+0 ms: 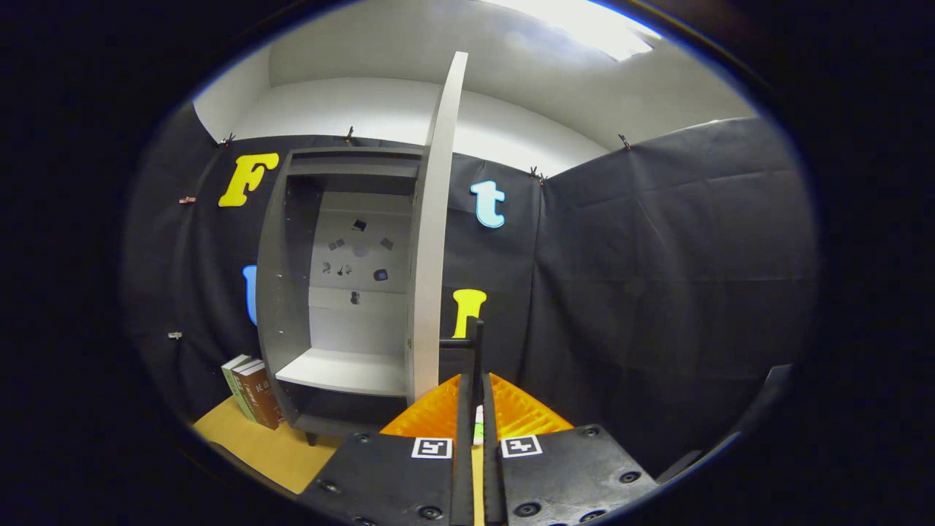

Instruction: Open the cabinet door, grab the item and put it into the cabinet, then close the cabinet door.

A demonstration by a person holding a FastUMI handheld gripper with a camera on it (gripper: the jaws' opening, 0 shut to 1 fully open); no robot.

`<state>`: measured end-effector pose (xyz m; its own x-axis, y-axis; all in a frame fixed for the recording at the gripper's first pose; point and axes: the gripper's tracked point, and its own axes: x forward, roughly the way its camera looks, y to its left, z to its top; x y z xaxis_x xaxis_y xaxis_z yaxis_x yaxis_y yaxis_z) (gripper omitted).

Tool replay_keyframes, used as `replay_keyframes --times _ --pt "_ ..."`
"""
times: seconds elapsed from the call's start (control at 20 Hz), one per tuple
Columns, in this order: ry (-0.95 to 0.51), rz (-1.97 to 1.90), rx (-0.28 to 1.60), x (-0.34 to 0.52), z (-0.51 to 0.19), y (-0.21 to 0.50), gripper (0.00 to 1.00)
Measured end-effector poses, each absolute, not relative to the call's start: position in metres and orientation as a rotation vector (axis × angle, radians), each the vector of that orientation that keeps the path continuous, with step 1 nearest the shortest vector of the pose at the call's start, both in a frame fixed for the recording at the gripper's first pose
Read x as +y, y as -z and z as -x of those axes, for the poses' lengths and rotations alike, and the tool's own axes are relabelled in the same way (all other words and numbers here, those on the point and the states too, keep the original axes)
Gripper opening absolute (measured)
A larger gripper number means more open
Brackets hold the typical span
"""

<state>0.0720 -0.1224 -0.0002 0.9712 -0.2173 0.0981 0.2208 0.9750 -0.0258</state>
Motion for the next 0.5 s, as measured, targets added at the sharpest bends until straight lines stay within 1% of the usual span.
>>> replay_keyframes --times 0.05,0.1,0.15,0.35,0.5 --pt "0.246 0.056 -0.097 -0.123 -0.069 -0.002 0.10" --pt "0.258 0.076 -0.104 -0.122 -0.065 -0.005 0.15" --pt "0.266 0.086 -0.119 -0.119 -0.058 -0.011 0.31" --pt "0.143 0.101 -0.107 -0.066 -0.043 -0.004 0.96" --pt "0.033 0.026 0.000 -0.021 -0.039 0.031 0.97"
